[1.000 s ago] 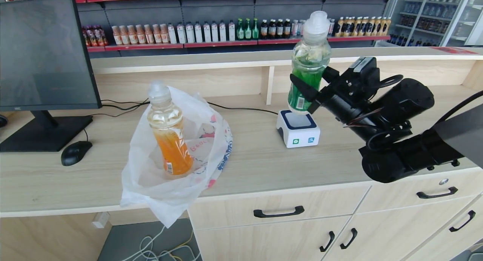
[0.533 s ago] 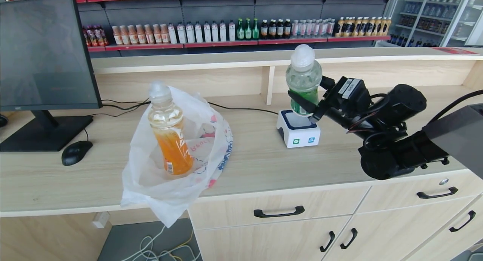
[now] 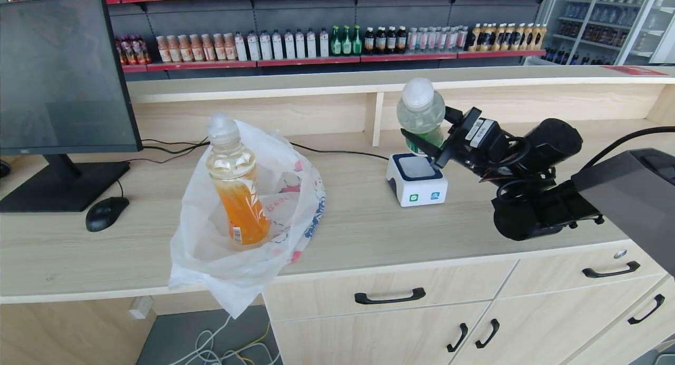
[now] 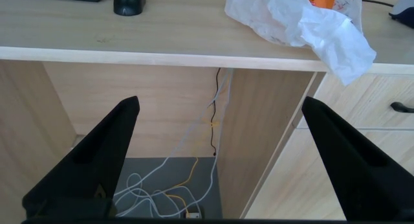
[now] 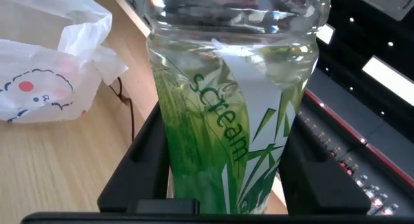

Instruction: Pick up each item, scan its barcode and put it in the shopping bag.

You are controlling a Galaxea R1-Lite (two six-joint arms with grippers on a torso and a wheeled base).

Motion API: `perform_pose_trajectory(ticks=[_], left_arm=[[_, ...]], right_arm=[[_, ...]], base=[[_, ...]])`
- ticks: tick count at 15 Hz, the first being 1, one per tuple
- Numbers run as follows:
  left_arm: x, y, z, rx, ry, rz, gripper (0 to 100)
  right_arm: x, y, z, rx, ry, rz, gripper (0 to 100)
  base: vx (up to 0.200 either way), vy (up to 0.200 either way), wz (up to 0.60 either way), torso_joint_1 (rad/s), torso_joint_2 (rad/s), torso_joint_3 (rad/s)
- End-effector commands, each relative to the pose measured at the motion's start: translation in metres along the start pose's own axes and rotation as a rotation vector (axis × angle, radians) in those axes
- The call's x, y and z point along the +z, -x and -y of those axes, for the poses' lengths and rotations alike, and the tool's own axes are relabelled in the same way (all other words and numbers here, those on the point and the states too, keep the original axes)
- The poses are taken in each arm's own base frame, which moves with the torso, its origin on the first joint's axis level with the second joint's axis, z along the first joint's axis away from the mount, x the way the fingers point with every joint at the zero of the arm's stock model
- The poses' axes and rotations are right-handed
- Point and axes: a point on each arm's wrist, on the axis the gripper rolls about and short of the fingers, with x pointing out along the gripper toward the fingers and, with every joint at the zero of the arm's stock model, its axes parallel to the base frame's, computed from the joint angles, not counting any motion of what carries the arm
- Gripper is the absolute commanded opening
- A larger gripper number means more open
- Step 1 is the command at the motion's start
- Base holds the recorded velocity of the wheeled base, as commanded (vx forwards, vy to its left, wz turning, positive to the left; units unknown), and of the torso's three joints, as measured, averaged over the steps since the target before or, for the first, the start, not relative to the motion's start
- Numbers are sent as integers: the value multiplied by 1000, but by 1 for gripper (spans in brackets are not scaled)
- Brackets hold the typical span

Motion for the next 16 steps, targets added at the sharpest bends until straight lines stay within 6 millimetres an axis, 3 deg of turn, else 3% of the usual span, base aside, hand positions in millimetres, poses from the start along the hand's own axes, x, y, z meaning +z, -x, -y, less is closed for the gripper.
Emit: perform_pose_trajectory(ticks=[1, 16], left_arm=[[0, 0, 0, 0, -1, 1, 100], [0, 0, 0, 2, 1, 3, 100]], right_arm=[[-11, -1, -7, 19, -3, 8, 0], [-16, -2, -5, 17, 14, 19, 0]], base=[[0, 0, 0, 0, 0, 0], [0, 0, 0, 0, 0, 0]])
